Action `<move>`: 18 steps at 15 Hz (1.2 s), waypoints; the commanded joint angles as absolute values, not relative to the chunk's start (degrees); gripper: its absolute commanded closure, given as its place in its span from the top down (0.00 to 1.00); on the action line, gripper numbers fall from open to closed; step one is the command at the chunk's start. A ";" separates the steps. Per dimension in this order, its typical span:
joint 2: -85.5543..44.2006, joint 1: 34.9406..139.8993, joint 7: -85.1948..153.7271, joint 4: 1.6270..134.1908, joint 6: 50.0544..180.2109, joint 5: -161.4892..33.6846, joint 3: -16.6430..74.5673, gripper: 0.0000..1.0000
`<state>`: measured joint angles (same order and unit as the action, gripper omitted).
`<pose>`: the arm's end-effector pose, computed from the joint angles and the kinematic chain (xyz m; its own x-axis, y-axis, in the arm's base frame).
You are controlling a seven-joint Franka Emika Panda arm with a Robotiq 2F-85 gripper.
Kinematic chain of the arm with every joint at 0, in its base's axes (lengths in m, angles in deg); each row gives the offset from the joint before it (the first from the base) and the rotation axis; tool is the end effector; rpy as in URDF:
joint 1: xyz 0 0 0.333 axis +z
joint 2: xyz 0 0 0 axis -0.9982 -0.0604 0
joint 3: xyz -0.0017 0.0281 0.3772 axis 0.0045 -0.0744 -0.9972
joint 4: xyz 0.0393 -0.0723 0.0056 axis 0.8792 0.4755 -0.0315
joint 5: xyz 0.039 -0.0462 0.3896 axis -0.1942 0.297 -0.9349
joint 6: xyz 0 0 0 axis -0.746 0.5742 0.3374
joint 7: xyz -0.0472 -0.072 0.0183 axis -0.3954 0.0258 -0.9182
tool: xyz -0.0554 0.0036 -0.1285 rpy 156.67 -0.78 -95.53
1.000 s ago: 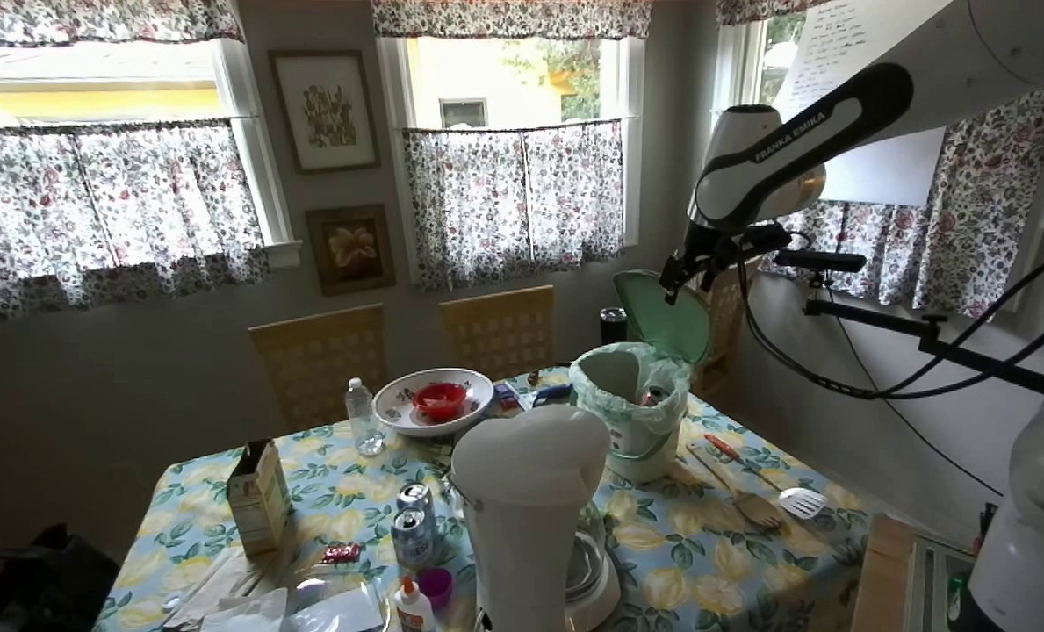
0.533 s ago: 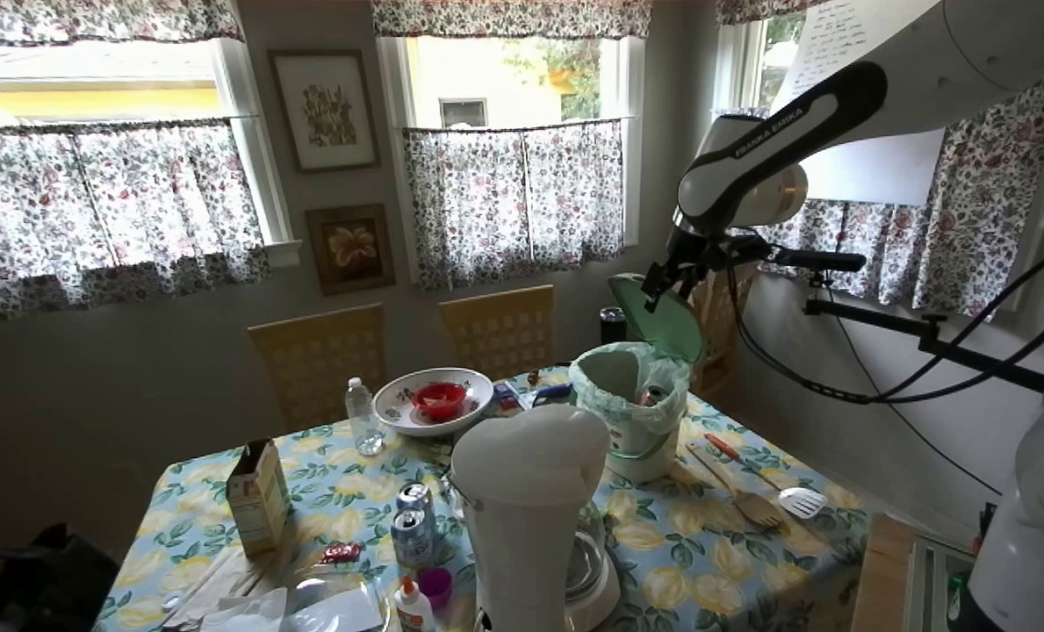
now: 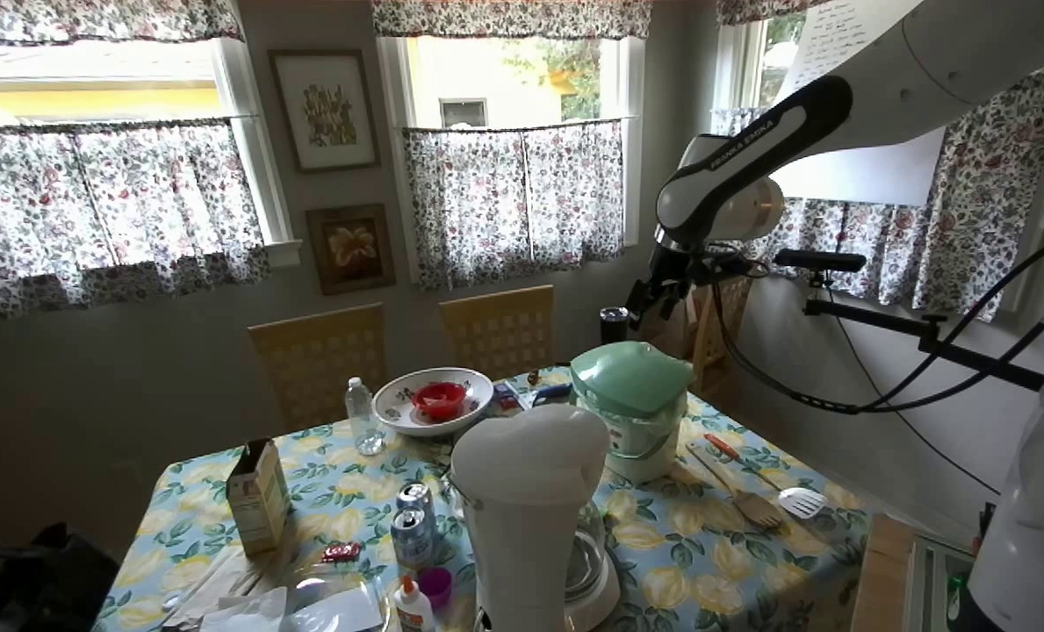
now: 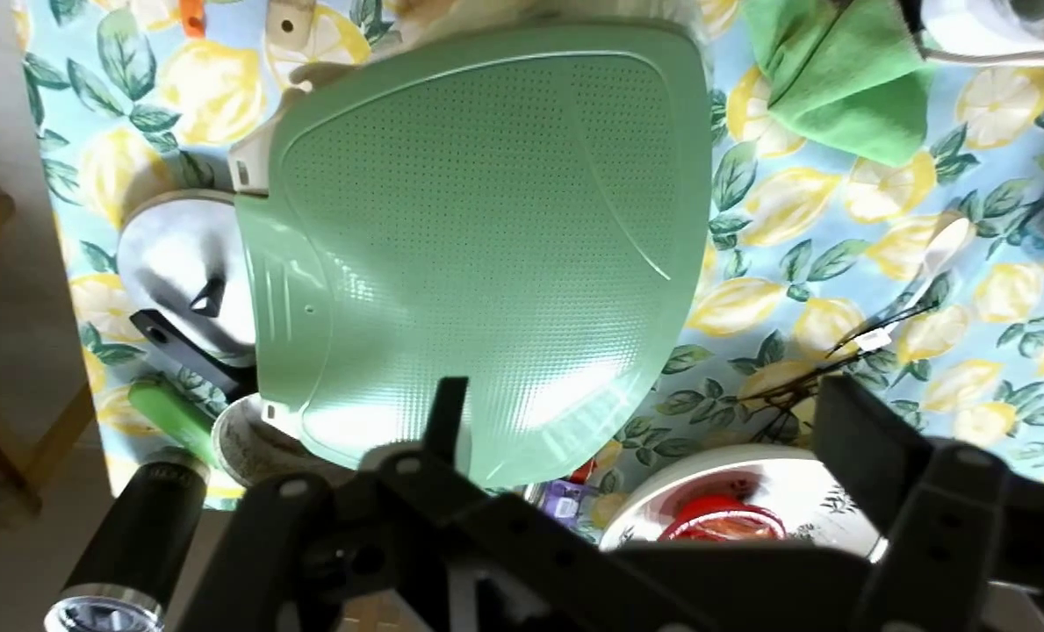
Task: Put the two soda cans into the bin
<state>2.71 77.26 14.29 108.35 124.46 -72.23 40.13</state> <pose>0.4764 -0.2180 0.4508 0.9229 -0.2183 0.3170 -0.2222 -0.9747 -0.0244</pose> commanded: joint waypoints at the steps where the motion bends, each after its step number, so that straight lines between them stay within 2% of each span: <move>1: 3.01 77.12 15.69 106.95 119.30 -73.52 39.13 1.00; 7: 6.51 76.57 22.58 107.36 109.45 -69.90 37.35 1.00; 18: 7.36 76.73 26.10 107.33 110.58 -68.97 36.49 1.00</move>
